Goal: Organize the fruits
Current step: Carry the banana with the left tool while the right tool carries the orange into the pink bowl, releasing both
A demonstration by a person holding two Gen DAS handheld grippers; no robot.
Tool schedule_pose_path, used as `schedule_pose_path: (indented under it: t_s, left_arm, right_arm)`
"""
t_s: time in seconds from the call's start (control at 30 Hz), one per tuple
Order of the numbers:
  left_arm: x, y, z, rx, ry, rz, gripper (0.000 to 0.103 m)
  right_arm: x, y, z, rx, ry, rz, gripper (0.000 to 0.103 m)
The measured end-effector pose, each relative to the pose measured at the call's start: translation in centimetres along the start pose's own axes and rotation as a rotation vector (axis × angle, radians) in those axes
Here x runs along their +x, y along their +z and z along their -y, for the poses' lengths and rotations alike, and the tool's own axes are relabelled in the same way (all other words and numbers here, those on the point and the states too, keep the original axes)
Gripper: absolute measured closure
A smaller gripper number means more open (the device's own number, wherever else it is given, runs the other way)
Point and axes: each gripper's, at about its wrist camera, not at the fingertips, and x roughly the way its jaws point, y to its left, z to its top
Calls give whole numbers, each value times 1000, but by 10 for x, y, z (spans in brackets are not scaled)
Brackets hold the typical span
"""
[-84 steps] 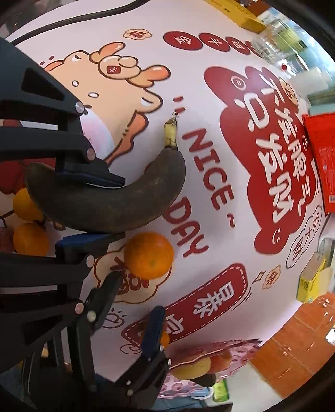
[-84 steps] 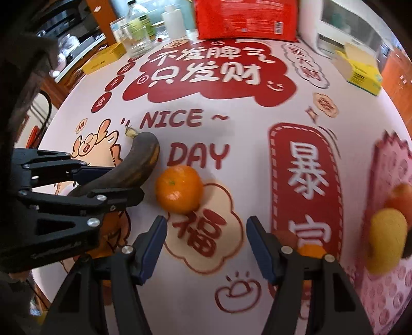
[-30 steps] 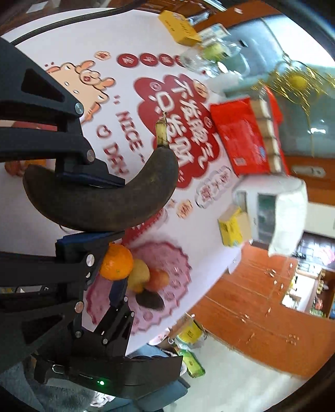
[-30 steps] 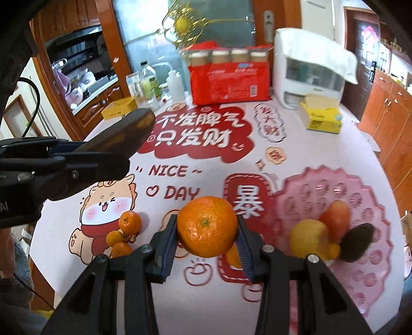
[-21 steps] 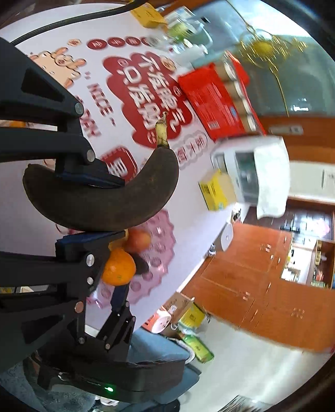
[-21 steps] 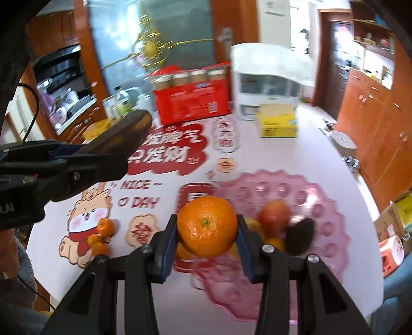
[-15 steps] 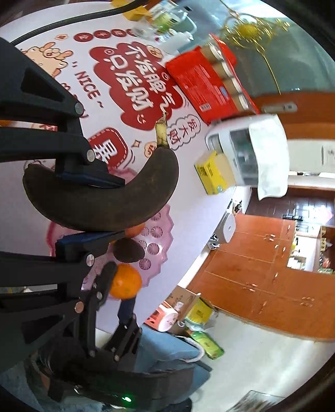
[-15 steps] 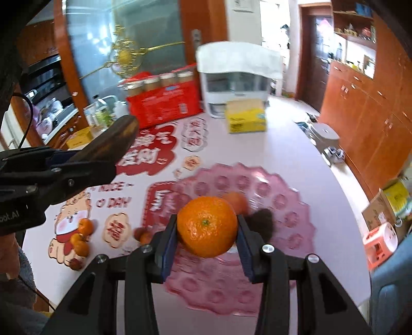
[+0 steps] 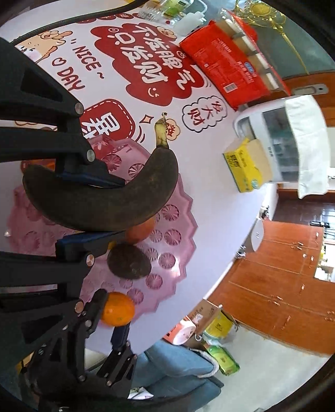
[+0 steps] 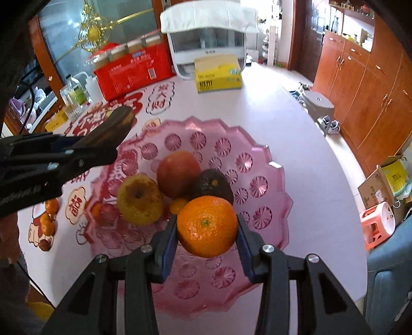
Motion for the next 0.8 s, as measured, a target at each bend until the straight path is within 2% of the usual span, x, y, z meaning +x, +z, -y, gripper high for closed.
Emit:
schedule_pose_path:
  t_s: [0.1,0.23,0.43,0.53,0.6,0.67,0.73,0.8]
  left_arm:
    - [22,5,1,28,32,-25,73]
    - [46,8,10,116,94,-49,73]
    - [67,9,16,171,111,-83,72]
    - [72,6,23,211,124,-97,68]
    - [70,5,26,225,122,-96,60]
    - [64,4,29,231,116,-86,30]
    - [54,2,32,248,126,-59,23]
    - [46,-2,34,265,127,-49,21]
  right_arm:
    - [13,0,4,-8,13,-32,60]
    - [28,0,7,-20,21,-62,60]
    - [41,1,13,-9,14,-87,58]
    - [45,3,14,-10,-3,-89,57]
    - [48,3,15,1,5,-96,55]
    - [50,4,15,9,11,-98,53]
    - [50,4,15,10,14,-98,51]
    - [49,3,14,2,7,-95,49]
